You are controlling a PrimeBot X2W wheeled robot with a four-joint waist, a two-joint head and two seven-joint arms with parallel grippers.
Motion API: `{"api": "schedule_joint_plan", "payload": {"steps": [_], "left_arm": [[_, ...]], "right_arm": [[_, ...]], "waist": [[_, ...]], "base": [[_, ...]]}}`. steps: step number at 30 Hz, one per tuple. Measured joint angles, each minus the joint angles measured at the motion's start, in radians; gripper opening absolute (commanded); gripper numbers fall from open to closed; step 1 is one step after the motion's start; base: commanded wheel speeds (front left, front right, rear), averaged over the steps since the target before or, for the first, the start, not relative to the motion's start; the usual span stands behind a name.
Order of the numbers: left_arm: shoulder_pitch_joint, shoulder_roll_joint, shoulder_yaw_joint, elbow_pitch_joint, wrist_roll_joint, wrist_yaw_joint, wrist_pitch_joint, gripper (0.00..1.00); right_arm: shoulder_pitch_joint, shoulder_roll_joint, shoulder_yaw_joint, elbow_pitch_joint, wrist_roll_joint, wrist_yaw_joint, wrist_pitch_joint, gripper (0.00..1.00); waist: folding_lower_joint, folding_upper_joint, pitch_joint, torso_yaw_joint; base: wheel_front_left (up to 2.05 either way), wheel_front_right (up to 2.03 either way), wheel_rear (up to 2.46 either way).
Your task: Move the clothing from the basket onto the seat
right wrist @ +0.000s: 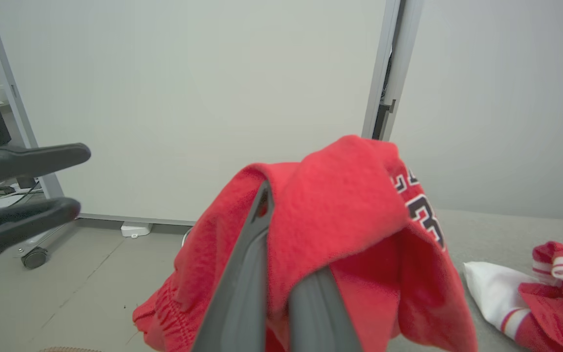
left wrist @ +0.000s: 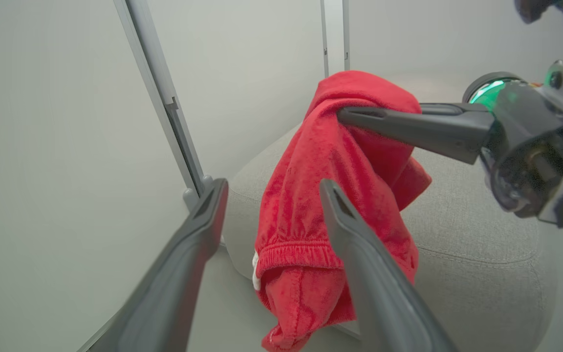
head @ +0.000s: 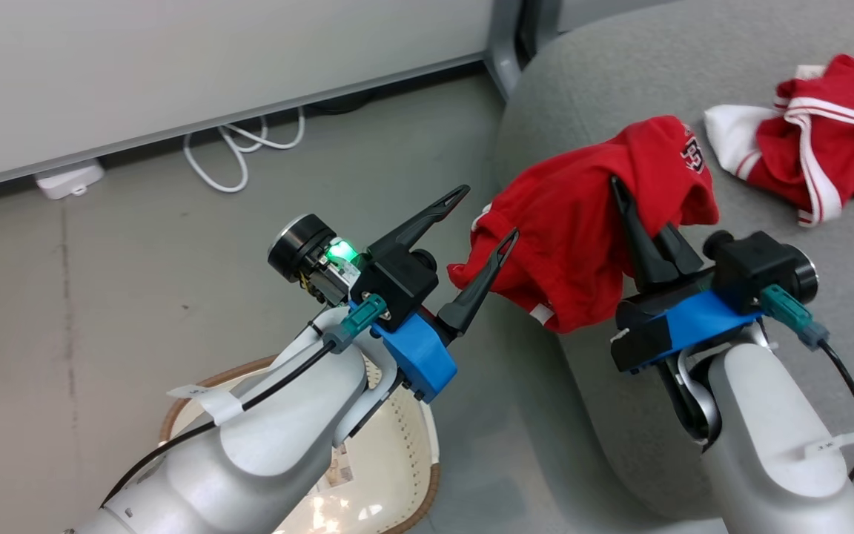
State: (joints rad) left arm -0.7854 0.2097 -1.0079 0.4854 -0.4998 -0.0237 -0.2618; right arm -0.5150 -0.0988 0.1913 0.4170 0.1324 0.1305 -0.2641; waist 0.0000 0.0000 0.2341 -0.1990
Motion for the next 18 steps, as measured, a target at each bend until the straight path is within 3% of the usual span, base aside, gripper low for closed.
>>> {"api": "schedule_joint_plan", "payload": {"steps": [10, 18], "left_arm": [[-0.001, -0.007, -0.020, 0.011, 0.011, -0.012, 0.000, 1.00], [-0.002, -0.011, -0.027, 0.015, 0.011, -0.012, 0.000, 1.00]], "right_arm": [[0.112, 0.010, -0.095, -0.101, -0.009, 0.000, 0.000, 0.00], [0.167, 0.017, -0.120, -0.138, -0.017, 0.000, 0.000, 0.00]], "waist": [[0.0000, 0.0000, 0.031, -0.118], [0.0000, 0.0000, 0.035, -0.164]], "base": [[0.00, 0.00, 0.00], [0.00, 0.00, 0.00]]}}
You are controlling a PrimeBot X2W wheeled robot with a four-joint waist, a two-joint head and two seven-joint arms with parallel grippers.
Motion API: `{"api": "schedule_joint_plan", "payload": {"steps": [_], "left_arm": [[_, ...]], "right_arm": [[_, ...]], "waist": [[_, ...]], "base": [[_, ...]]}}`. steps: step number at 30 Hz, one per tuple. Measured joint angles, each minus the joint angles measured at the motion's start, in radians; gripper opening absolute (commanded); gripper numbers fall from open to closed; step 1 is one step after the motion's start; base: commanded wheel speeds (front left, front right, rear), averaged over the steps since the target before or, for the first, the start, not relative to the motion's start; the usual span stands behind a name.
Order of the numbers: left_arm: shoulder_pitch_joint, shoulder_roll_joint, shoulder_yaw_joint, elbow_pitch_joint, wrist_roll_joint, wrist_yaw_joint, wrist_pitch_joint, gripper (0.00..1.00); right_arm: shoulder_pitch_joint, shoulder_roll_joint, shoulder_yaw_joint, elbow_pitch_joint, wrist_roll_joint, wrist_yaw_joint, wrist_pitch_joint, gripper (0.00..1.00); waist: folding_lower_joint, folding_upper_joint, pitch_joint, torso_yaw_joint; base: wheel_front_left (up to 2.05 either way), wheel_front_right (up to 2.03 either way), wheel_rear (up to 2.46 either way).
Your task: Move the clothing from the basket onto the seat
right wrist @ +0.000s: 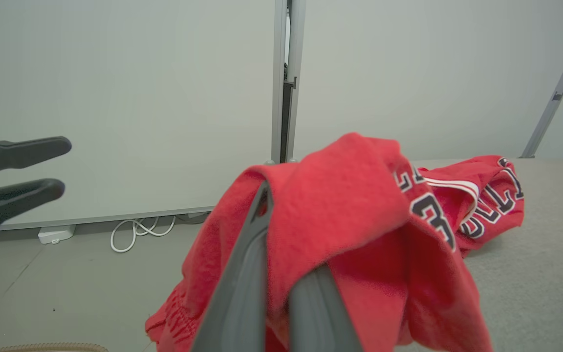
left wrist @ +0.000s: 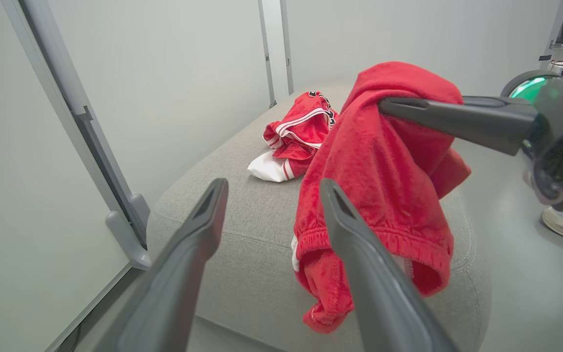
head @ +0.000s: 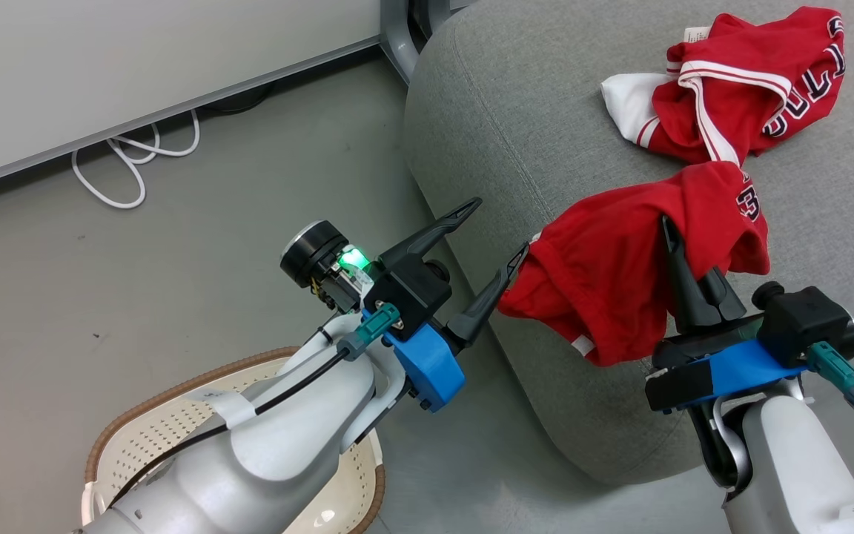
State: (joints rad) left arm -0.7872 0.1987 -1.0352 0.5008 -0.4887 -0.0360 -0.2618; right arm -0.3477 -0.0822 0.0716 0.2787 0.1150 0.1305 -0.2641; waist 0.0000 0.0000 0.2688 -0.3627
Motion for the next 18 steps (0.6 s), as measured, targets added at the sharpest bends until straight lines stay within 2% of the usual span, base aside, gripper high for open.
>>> {"api": "schedule_joint_plan", "payload": {"steps": [9, 18], "left_arm": [[-0.002, 0.003, 0.005, -0.016, 0.006, 0.002, 0.000, 1.00], [-0.060, 0.026, 0.003, -0.054, 0.034, 0.010, 0.015, 1.00]], "right_arm": [[-0.030, 0.004, -0.026, -0.070, -0.007, 0.000, 0.000, 0.00], [-0.255, -0.048, -0.155, -0.146, -0.008, 0.000, 0.000, 0.00]], "waist": [[0.0000, 0.0000, 0.015, 0.007], [0.0000, 0.0000, 0.110, 0.027]], "base": [[0.00, 0.00, 0.00], [0.00, 0.00, 0.00]]}}
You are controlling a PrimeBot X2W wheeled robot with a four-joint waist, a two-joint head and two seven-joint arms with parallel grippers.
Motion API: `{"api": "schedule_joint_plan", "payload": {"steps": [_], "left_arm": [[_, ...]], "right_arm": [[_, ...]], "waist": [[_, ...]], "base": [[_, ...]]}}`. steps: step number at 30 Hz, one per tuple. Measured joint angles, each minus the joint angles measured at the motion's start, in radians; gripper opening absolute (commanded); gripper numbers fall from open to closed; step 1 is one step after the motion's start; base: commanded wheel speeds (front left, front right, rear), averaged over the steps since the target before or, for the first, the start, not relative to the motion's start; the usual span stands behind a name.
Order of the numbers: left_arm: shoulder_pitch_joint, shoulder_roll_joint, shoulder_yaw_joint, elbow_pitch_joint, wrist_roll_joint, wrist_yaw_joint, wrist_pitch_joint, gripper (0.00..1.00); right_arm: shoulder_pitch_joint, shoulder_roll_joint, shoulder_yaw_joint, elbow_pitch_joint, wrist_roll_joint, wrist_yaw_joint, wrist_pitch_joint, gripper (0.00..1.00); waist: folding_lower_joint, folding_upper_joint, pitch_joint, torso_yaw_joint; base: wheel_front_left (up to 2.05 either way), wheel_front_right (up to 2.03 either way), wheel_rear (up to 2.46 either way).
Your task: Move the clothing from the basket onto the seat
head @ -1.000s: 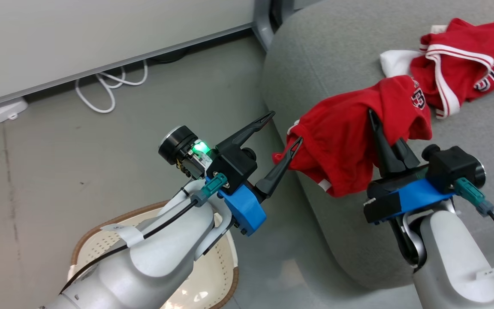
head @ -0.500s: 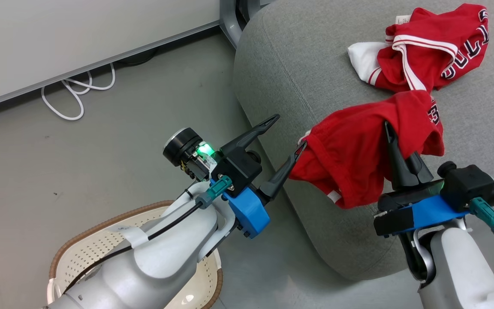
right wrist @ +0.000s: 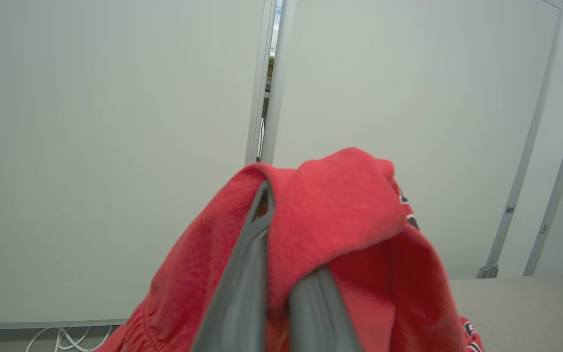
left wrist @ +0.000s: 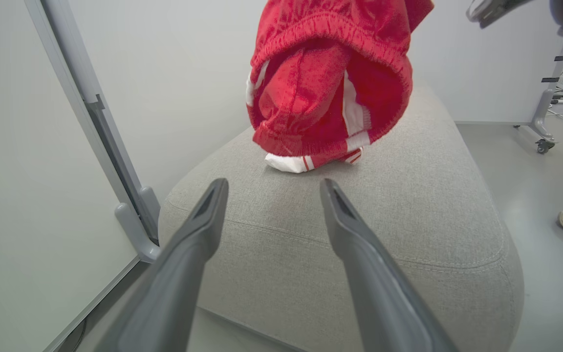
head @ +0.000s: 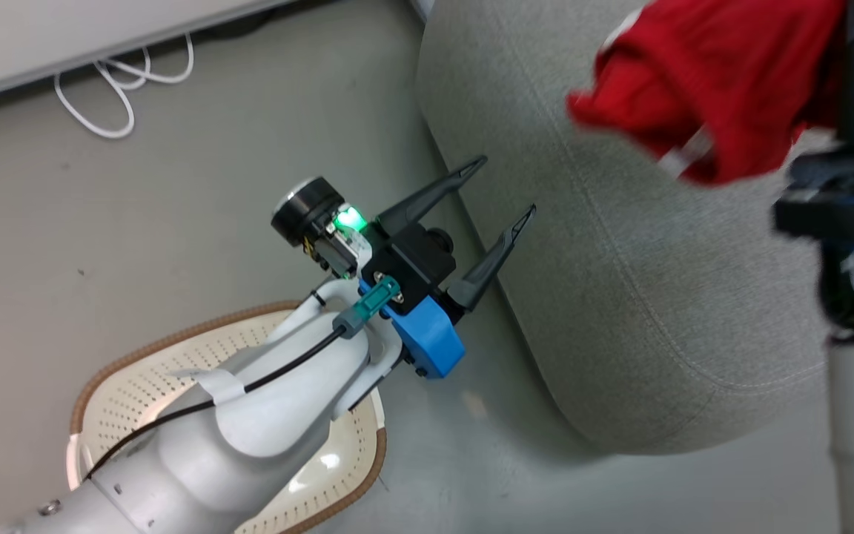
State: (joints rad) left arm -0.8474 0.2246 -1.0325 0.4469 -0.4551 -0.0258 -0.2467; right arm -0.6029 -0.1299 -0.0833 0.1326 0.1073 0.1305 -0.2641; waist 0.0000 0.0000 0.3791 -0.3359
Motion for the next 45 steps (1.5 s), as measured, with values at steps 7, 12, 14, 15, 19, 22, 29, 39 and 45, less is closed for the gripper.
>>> {"api": "schedule_joint_plan", "payload": {"steps": [7, 12, 14, 15, 19, 22, 29, 39, 45], "left_arm": [[-0.091, 0.031, 0.001, -0.059, 0.036, 0.003, 0.040, 1.00], [-0.136, 0.057, 0.001, -0.096, 0.053, 0.008, 0.063, 1.00], [-0.150, 0.064, 0.002, -0.107, 0.063, 0.009, 0.071, 1.00], [-0.158, 0.068, 0.003, -0.111, 0.064, 0.009, 0.072, 1.00], [-0.180, 0.082, 0.004, -0.126, 0.073, 0.013, 0.080, 1.00], [-0.183, 0.086, 0.002, -0.135, 0.078, 0.016, 0.083, 1.00], [-0.197, 0.100, 0.002, -0.142, 0.078, 0.018, 0.088, 1.00], [-0.182, 0.102, 0.001, -0.124, 0.063, 0.029, 0.060, 1.00], [-0.134, 0.081, 0.008, -0.086, 0.036, 0.041, 0.023, 1.00]], "right_arm": [[-0.216, -0.112, -0.200, -0.045, -0.004, 0.000, 0.000, 0.00], [-0.310, -0.211, -0.321, -0.002, 0.006, 0.000, 0.000, 0.00], [-0.331, -0.249, -0.350, 0.046, 0.010, 0.000, 0.000, 0.00], [-0.341, -0.262, -0.365, 0.072, 0.013, 0.000, 0.000, 0.00], [-0.358, -0.278, -0.404, 0.195, 0.021, 0.000, 0.000, 0.00], [-0.358, -0.276, -0.401, 0.277, 0.005, 0.000, 0.000, 0.00], [-0.356, -0.243, -0.421, 0.427, -0.003, 0.000, 0.000, 0.00], [-0.346, -0.219, -0.438, 0.441, -0.027, 0.000, 0.000, 1.00], [-0.232, -0.202, -0.422, 0.381, -0.041, 0.000, 0.000, 1.00]], "waist": [[0.0001, 0.0000, 0.145, 0.018], [0.0001, 0.0000, 0.261, 0.037], [0.0002, 0.0000, 0.304, 0.044], [0.0001, 0.0000, 0.324, 0.048], [0.0001, 0.0000, 0.394, 0.062], [0.0002, 0.0000, 0.431, 0.073], [0.0001, 0.0000, 0.463, 0.094], [0.0001, 0.0001, 0.410, 0.093], [0.0000, 0.0001, 0.324, 0.091]], "base": [[0.00, 0.00, 0.00], [0.00, 0.00, 0.00], [0.00, 0.00, 0.00], [0.00, 0.00, 0.00], [0.00, 0.00, 0.00], [0.00, 0.00, 0.00], [0.00, 0.00, 0.00], [0.00, 0.00, 0.00], [0.00, 0.00, 0.00]]}}
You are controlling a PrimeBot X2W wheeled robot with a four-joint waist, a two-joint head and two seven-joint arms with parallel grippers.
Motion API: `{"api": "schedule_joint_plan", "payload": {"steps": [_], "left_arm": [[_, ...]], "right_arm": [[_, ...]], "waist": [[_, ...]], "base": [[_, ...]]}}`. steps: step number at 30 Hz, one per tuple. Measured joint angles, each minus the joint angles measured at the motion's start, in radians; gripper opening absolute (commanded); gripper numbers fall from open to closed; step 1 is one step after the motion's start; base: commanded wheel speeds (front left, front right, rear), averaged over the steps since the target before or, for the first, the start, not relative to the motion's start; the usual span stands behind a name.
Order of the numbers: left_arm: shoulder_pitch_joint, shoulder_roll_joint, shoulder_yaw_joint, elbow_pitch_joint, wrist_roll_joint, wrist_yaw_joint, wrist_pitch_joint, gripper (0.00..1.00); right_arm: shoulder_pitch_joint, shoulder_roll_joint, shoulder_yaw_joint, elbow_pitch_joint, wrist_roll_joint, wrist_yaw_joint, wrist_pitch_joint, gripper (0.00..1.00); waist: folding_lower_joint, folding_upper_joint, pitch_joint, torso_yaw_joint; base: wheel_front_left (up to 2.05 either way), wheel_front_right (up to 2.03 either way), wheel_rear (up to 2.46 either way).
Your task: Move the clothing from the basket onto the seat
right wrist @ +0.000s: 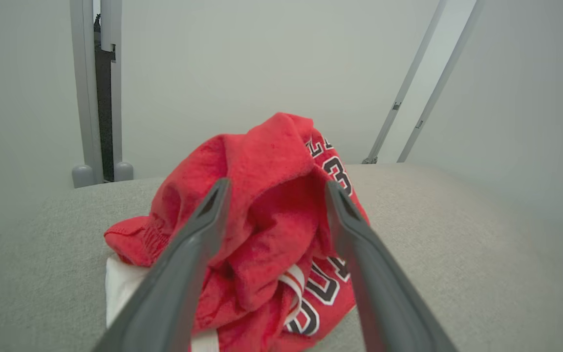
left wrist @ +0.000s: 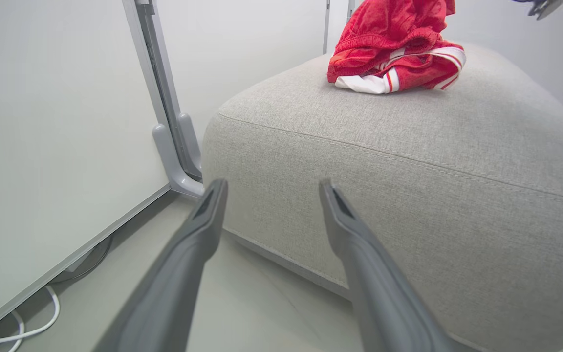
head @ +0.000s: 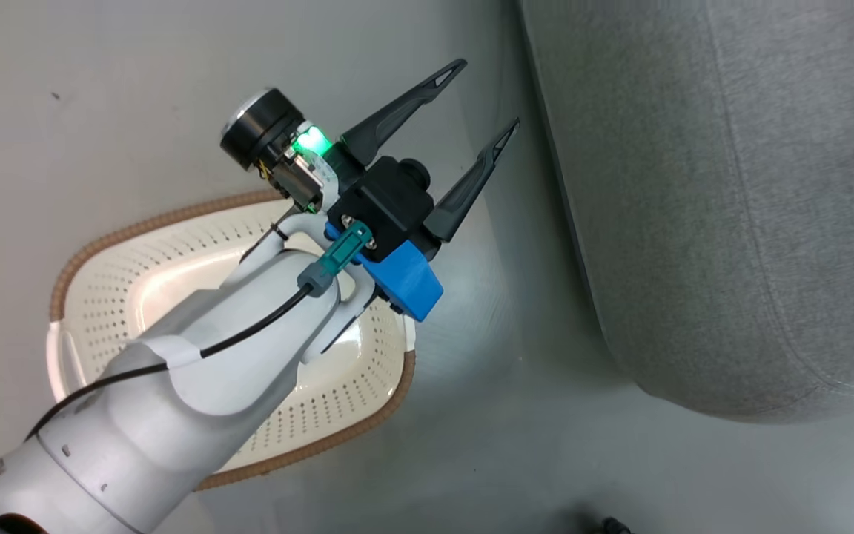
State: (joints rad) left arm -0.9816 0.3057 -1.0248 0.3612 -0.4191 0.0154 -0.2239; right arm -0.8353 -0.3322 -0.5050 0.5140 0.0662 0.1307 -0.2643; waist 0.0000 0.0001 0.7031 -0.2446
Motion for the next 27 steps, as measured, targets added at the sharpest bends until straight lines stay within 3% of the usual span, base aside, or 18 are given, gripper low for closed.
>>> {"api": "schedule_joint_plan", "payload": {"steps": [10, 21, 27], "left_arm": [[0.119, -0.028, 0.080, 0.046, -0.053, 0.038, -0.037, 1.00], [0.357, -0.023, 0.346, -0.067, -0.017, 0.094, -0.038, 1.00], [0.504, -0.034, 0.498, -0.121, 0.043, 0.080, -0.038, 1.00]], "right_arm": [[0.281, 0.050, 0.077, -0.193, 0.014, 0.000, 0.000, 1.00], [0.436, 0.109, 0.247, -0.345, 0.014, 0.000, 0.000, 1.00], [0.528, 0.137, 0.307, -0.384, 0.015, 0.000, 0.000, 1.00]], "waist": [[0.0000, 0.0000, -0.193, 0.008], [-0.0002, 0.0000, -0.394, 0.061], [-0.0003, 0.0000, -0.477, 0.120]], "base": [[0.00, 0.00, 0.00], [0.00, 0.00, 0.00], [0.00, 0.00, 0.00]]}}
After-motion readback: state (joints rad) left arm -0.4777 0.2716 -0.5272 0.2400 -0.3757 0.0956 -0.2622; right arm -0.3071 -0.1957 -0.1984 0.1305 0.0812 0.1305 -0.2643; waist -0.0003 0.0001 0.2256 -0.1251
